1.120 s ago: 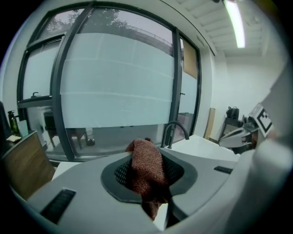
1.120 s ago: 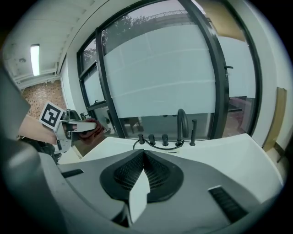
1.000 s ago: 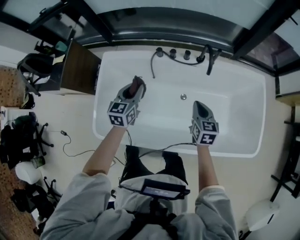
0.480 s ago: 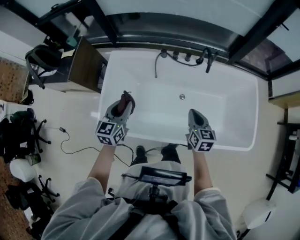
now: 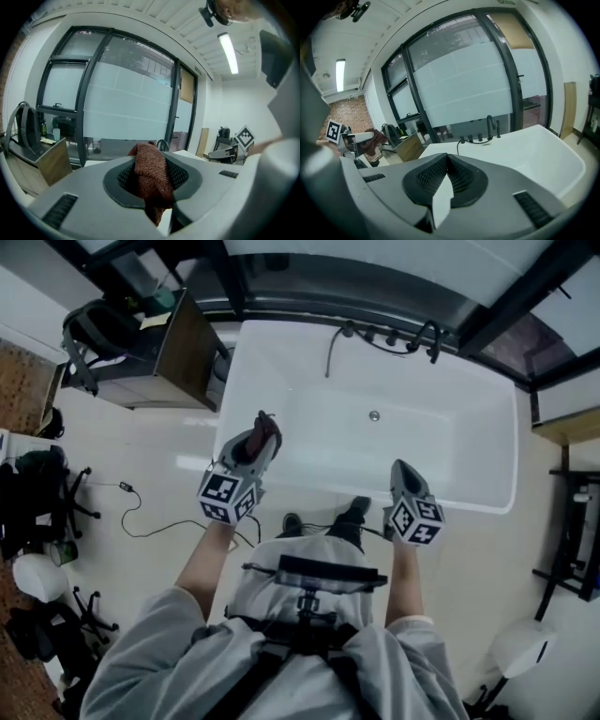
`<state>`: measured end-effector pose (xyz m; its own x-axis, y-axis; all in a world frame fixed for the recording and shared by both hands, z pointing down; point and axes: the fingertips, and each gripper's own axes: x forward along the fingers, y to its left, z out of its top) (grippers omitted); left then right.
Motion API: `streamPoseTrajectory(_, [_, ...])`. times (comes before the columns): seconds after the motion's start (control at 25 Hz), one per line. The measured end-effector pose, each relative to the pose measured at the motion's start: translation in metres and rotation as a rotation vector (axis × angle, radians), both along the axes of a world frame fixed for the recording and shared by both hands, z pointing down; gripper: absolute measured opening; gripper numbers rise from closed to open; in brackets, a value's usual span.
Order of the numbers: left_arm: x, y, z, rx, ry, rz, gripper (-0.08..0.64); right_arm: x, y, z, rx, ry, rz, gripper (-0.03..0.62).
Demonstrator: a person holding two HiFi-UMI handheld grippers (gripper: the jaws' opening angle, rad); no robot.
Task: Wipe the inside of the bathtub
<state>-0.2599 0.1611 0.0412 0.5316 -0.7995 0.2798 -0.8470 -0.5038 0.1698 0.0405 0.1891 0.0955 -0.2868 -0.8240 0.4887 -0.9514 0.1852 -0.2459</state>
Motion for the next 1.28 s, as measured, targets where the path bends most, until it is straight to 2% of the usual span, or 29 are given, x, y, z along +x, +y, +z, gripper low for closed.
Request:
streamPoseTrajectory(0.16, [-0.005,0.017,0.007,-0.015,0.008,0.015,0.092,0.007,0.024,-0.015,0.014,0.039,0.067,0.006])
streamPoseTrajectory(0.36, [0.014,0.042,0.007,-0.026,0.032,0.028,0.094,0.029,0.041,-0.022,0.006,0.070,0.081,0.006])
streamPoseTrajectory(0.68, [0.039,0.047,0.003,-0.038,0.039,-0.080,0.094,0.058,0.024,-0.019,-0.006,0.077,-0.019,0.006])
streamPoseTrajectory(0.92, [0.080,0.051,-0.006,-0.044,0.040,-0.110,0.094,0.064,0.019,-0.017,-0.016,0.075,-0.124,0.005])
streamPoseTrajectory(1.28, [0.092,0.059,-0.008,-0.049,0.002,-0.133,0.094,0.068,0.022,-0.010,-0.024,0.111,-0.198,0.005])
